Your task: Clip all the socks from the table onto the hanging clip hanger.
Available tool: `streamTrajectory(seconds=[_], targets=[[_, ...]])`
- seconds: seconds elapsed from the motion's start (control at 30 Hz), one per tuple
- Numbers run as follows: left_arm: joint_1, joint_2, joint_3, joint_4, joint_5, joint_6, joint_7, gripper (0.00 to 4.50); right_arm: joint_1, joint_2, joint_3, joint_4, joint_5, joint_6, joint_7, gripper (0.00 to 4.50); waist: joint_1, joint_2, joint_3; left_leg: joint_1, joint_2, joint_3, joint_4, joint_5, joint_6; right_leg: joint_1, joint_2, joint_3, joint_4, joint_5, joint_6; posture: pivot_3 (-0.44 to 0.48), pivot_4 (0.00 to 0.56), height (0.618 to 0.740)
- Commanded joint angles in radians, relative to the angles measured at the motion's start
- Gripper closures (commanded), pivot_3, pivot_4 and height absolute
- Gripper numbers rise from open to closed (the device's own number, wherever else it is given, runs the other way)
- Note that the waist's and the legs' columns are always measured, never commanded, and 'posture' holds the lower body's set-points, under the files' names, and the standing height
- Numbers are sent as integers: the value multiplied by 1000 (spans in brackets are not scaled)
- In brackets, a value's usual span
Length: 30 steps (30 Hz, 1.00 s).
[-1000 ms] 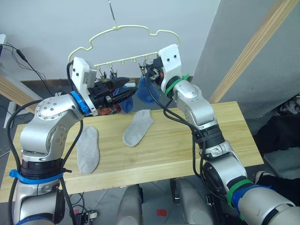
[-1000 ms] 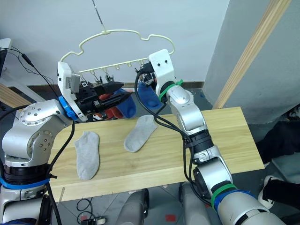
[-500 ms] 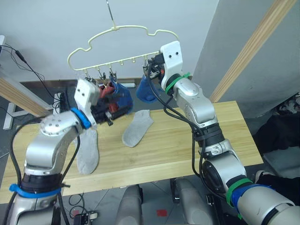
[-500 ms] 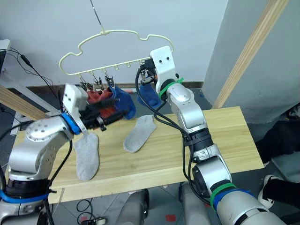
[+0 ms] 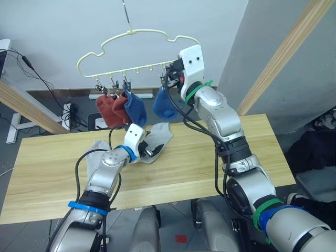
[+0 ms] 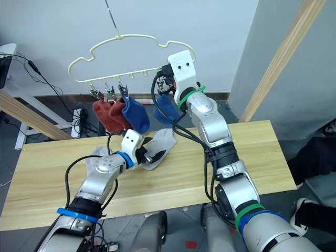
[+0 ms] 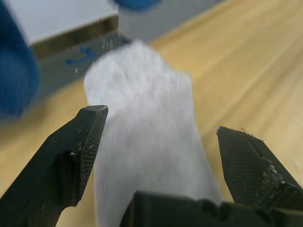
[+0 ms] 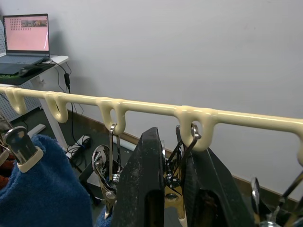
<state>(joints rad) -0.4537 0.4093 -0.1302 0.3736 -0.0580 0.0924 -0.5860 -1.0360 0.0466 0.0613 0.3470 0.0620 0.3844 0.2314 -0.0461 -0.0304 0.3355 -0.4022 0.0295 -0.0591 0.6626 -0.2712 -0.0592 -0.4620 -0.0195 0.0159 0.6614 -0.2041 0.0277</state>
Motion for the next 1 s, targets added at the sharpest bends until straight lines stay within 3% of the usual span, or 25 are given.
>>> streamTrajectory(seconds=[0.03,0.17,0.23,0.67,0.83,1.0], targets=[[-59,-31,-5,137,43,-93,29,324,-21,8,0,-57,12,4,-1,4362,-4,0,0,0,0,0,0,0,0,0,0,0,0,0,0,-64,330,740],[-115,-59,-20,293,86,-124,38,324,-14,12,2,-69,11,14,-4,4362,-14,0,0,0,0,0,0,0,0,0,-1,0,0,0,0,-80,329,740],[-128,-67,-22,339,97,-132,34,715,-13,14,3,-73,11,18,-6,4362,-14,0,0,0,0,0,0,0,0,0,-1,0,0,0,0,-85,330,740],[-75,-70,2,313,69,-132,-35,4500,-17,14,1,-71,11,17,-6,4362,-19,0,0,2,0,0,0,0,0,1,0,0,2,0,0,-83,329,740],[-47,-109,55,167,-51,-123,-120,4500,-19,15,0,-69,13,16,-6,4362,-19,0,0,1,0,0,0,0,0,1,0,0,2,0,0,-89,332,740],[-58,-164,116,-79,-232,59,-155,4500,-19,13,-3,-76,16,23,-4,4362,-15,0,0,0,0,-1,0,0,0,1,-1,0,1,0,0,-92,331,740]])
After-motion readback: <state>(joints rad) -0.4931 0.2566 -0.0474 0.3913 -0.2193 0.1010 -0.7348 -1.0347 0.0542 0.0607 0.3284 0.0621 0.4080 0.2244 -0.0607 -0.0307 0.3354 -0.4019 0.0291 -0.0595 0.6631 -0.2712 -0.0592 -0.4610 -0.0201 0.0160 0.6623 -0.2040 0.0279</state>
